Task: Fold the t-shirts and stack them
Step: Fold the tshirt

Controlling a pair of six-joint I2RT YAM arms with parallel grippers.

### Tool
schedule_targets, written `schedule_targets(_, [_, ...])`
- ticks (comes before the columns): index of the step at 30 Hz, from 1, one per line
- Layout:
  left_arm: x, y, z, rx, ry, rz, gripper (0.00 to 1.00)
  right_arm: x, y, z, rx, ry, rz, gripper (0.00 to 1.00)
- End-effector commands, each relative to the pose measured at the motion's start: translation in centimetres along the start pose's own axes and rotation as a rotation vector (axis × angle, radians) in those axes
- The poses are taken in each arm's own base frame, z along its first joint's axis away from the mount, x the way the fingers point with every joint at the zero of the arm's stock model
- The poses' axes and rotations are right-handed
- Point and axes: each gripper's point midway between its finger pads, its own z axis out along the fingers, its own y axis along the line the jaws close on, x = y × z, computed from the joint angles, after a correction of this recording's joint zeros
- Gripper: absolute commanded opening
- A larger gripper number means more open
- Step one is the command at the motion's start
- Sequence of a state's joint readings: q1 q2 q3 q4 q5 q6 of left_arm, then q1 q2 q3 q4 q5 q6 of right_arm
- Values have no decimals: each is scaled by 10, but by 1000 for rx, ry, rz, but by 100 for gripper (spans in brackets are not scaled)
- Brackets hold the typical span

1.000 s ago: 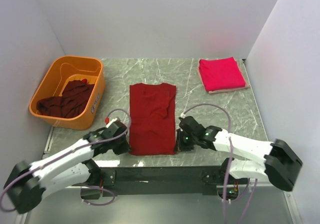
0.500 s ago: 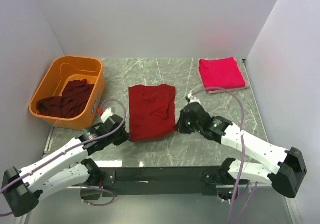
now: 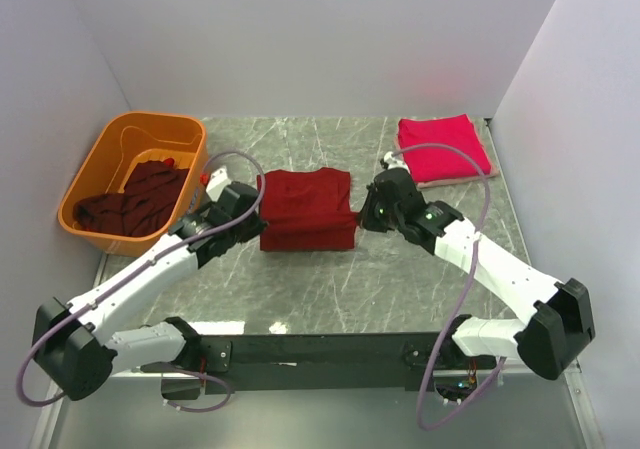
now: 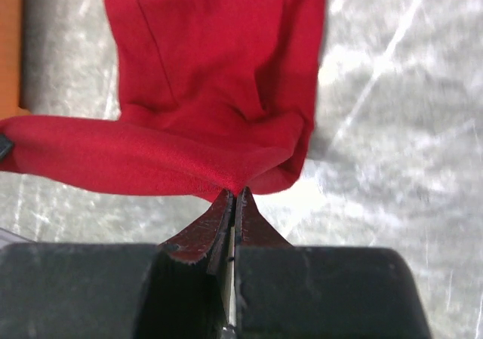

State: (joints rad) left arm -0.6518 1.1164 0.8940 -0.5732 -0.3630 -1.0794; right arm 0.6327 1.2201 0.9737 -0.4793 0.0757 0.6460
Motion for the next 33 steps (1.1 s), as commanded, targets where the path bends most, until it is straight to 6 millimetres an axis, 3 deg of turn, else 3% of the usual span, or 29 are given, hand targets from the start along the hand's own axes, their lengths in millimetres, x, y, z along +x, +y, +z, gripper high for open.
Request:
schedule_targets(1, [-43, -16, 3, 16, -114, 18, 1, -42, 11, -1, -21, -89, -30, 0])
schedule_targets(9, [-86, -30, 26, -3, -167, 18, 1, -84, 17, 22, -19, -106, -10, 0])
schedule_targets(14, [-106, -33, 58, -26, -169, 13, 1, -108, 16, 44, -15, -104, 2, 0])
schedule_targets(21, [-108, -38, 121, -62, -98, 53, 1, -120, -6, 97, 72, -69, 37, 0])
schedule_targets(23, [-118, -39, 130, -76, -114, 49, 1, -128, -5, 109, 58, -81, 23, 0])
schedule_targets(27, [-117, -28, 166, -104, -98, 45, 1, -124, -25, 159, 104, -22, -2, 0])
schedule_targets(28, [-120, -34, 172, -79, -90, 46, 5, -136, -21, 163, 104, -42, 3, 1])
schedule_targets(29, [-122, -34, 177, -72, -92, 56, 16, -135, -30, 174, 136, -39, 4, 2])
schedule_targets(30, [-129, -39, 188, -56, -107, 56, 26, -149, -27, 178, 128, -79, -4, 14])
schedule_targets(31, [-134, -39, 194, -59, -111, 60, 41, -156, -27, 183, 119, -99, -15, 23])
schedule_targets(32, [-137, -39, 199, -57, -107, 69, 69, -154, -30, 197, 113, -92, -43, 36])
schedule_targets(33, [-138, -32, 209, -74, -94, 64, 80, -154, -35, 203, 126, -78, -60, 48])
